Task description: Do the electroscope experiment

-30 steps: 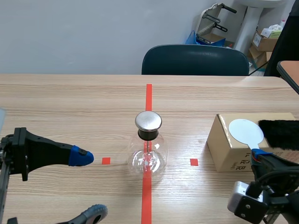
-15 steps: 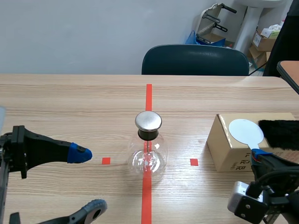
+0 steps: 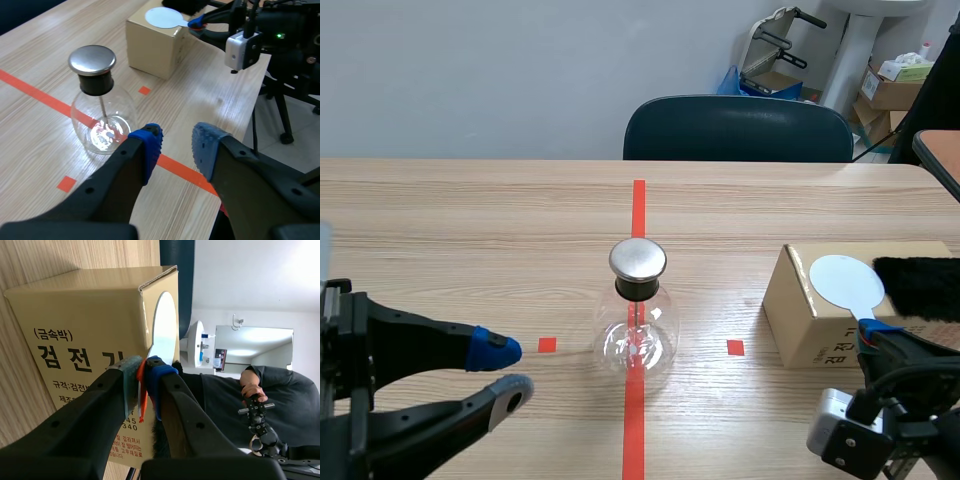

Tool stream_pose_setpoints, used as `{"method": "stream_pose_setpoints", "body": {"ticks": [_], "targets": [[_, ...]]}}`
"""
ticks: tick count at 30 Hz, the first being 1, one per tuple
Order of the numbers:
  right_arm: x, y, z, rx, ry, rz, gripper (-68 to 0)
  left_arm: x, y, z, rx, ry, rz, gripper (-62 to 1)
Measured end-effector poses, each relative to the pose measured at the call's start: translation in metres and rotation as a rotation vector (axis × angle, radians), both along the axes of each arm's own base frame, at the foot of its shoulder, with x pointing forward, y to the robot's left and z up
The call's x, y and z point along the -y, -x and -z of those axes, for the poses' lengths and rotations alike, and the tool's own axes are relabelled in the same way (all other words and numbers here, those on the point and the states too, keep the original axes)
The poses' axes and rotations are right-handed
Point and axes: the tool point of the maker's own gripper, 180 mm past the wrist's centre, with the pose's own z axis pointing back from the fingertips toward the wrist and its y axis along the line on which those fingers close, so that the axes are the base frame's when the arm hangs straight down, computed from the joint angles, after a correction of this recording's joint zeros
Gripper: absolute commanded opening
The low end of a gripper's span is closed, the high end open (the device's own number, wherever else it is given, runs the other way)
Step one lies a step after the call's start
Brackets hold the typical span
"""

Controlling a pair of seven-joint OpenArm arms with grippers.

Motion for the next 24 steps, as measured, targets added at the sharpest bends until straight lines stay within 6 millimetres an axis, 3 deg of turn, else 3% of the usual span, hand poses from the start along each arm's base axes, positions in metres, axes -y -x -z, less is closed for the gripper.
{"method": "stream_pose_setpoints", "body": {"ticks": [13,20,24], "targets": [[0.003,-0.006,-0.029,0.152,-0.012,0.024,-66.9,-0.014,-0.02,0.001,0.05,-0.041,-0.11,-48.1],[-0.01,-0.023,-0.078,0.293,-0.055,0.028,-66.9,-0.026,-0.03,0.02,0.033,-0.078,-0.154,-48.1],[-0.023,-0.034,-0.091,0.345,-0.034,0.013,-66.9,-0.025,-0.031,0.032,0.019,-0.068,-0.159,-48.9]]}}
